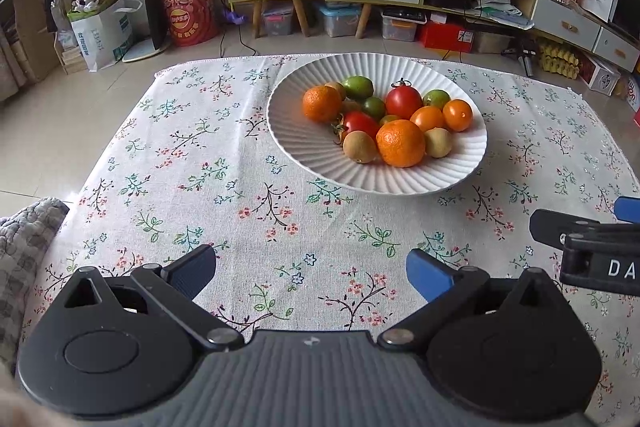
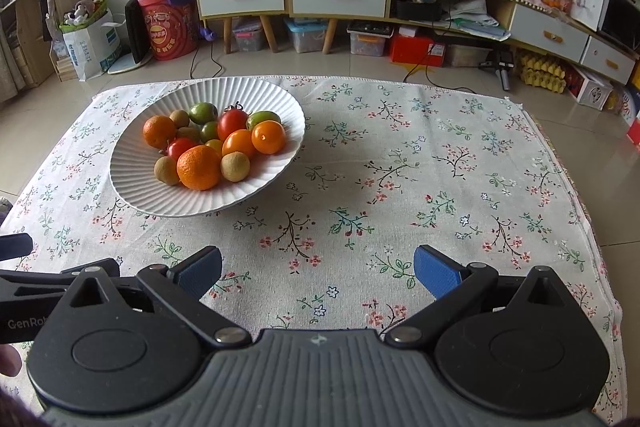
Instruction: Organize fruits
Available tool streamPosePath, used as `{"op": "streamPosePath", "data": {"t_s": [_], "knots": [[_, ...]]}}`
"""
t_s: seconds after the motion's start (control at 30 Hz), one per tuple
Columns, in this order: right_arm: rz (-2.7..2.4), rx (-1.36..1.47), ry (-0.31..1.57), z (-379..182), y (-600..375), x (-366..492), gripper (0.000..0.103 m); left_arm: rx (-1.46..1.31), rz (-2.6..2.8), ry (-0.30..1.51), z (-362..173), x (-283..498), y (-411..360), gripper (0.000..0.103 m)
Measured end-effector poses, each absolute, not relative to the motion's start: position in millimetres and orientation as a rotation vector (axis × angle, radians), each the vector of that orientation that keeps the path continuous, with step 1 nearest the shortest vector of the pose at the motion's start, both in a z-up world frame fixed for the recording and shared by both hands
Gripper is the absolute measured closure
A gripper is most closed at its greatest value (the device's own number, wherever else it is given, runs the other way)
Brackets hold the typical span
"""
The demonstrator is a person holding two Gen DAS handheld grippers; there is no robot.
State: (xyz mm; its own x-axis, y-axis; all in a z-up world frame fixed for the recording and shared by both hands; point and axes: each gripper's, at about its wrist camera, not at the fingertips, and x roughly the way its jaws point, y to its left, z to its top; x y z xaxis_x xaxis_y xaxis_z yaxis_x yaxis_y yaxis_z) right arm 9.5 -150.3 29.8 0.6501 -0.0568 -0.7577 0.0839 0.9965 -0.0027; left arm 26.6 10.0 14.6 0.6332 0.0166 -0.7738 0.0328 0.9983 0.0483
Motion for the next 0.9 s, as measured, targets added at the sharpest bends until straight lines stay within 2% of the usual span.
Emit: {"op": "streamPosePath", "data": {"t_s": [0.9], "knots": [[-0.066,0.023,0.867,28.4,-144.3,11.0,0.001,0.068,-0.01,0.893,12.5,27.5,10.0,0.007]]}}
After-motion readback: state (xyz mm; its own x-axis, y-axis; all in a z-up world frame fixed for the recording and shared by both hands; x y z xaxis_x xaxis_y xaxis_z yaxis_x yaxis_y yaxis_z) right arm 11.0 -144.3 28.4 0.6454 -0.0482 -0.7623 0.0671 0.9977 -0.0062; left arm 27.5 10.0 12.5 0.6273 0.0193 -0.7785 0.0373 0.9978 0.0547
